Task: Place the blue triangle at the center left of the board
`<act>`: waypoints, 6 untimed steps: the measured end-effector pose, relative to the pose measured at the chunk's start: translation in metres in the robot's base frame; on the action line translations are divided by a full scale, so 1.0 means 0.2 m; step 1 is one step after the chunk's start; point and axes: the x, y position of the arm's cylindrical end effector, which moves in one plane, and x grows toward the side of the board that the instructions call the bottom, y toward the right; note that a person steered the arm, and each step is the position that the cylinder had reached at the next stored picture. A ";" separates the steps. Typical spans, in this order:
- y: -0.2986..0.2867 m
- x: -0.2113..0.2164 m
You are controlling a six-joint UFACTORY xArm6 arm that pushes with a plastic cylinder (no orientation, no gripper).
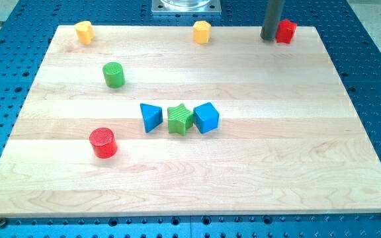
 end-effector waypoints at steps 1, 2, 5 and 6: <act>0.00 0.00; -0.07 0.04; -0.55 0.30; -0.62 0.39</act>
